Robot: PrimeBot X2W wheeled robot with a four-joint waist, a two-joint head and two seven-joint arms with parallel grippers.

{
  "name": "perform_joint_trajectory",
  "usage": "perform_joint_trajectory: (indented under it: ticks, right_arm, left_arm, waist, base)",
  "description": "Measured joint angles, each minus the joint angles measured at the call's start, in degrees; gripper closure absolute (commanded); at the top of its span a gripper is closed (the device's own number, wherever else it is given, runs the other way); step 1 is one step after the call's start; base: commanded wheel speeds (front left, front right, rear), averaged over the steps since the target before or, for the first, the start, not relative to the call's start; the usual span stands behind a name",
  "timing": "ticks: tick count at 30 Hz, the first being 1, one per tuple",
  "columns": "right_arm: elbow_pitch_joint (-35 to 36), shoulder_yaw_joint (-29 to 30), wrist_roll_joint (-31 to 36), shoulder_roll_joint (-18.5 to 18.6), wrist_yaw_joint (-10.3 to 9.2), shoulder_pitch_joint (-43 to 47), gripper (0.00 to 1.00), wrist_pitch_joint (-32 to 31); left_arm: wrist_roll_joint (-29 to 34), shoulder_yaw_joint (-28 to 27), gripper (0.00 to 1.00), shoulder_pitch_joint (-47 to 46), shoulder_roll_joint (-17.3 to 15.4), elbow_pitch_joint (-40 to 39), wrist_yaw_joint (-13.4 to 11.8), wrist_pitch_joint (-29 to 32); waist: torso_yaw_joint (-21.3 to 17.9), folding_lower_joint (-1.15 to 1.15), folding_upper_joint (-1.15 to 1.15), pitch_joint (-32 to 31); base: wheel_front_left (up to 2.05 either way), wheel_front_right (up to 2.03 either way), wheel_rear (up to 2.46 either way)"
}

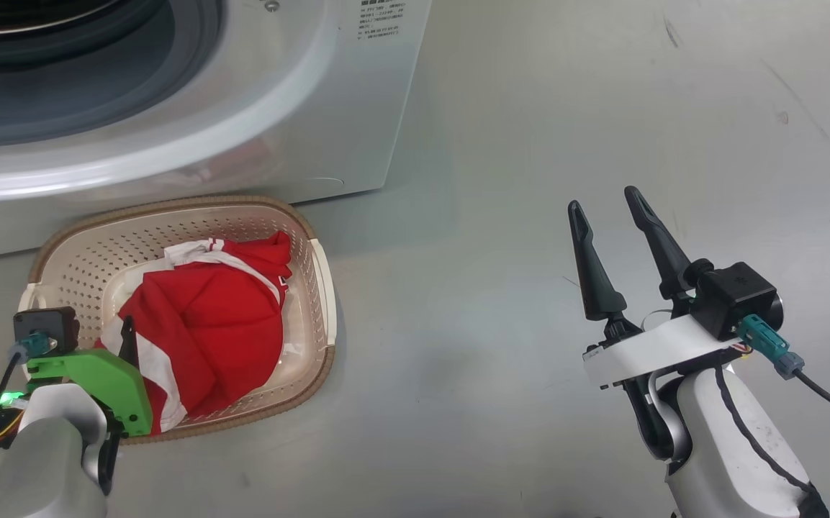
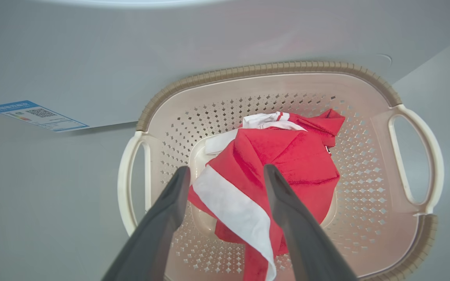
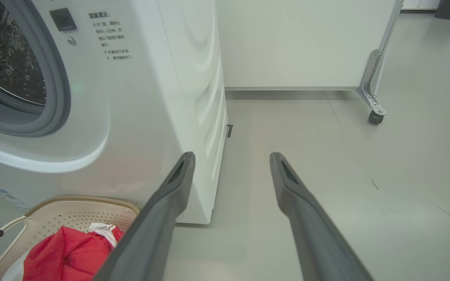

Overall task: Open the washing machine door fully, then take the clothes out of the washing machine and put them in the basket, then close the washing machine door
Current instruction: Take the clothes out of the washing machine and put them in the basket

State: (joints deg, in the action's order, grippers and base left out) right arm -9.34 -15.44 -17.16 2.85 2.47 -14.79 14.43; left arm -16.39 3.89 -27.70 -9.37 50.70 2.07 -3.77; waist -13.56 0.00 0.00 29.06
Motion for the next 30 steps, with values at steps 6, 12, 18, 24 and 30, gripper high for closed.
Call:
perform_joint_trajectory:
  ticks: [6,12,18,24,30]
  right_arm:
    - [-0.6,0.2,0.0,0.0,0.13,0.0,0.0,0.0]
    - [-1.4,0.6,-0.2,0.0,0.44,0.1,0.0,0.0]
    - [-2.3,0.6,-0.3,0.0,0.52,1.4,0.0,0.0]
    - [-2.8,0.8,-0.3,0.0,0.94,3.4,0.0,0.0]
    - [-3.0,1.3,-0.4,0.0,0.93,5.4,0.0,0.0]
  left_arm:
    - [0.9,1.6,0.0,-0.3,0.8,0.1,1.6,-4.3]
    - [1.5,3.1,0.0,-0.5,1.8,-1.4,2.7,-8.9]
    - [1.9,4.2,0.0,-0.5,3.0,-4.1,3.4,-10.0]
    - [2.0,4.6,0.0,0.5,3.3,-7.9,3.8,-10.5]
    - [2.0,4.6,0.0,3.5,3.4,-10.9,3.8,-10.6]
  waist:
    - [0.7,0.0,0.0,-2.7]
    - [2.0,0.0,0.0,-6.0]
    - [4.1,0.0,0.0,-9.7]
    - [6.5,0.0,0.0,-13.5]
    - [8.7,0.0,0.0,-16.6]
  base:
    - [0.0,0.0,0.0]
    - [0.0,0.0,0.0]
    - [0.0,0.0,0.0]
    - [0.0,0.0,0.0]
    - [0.0,0.0,0.0]
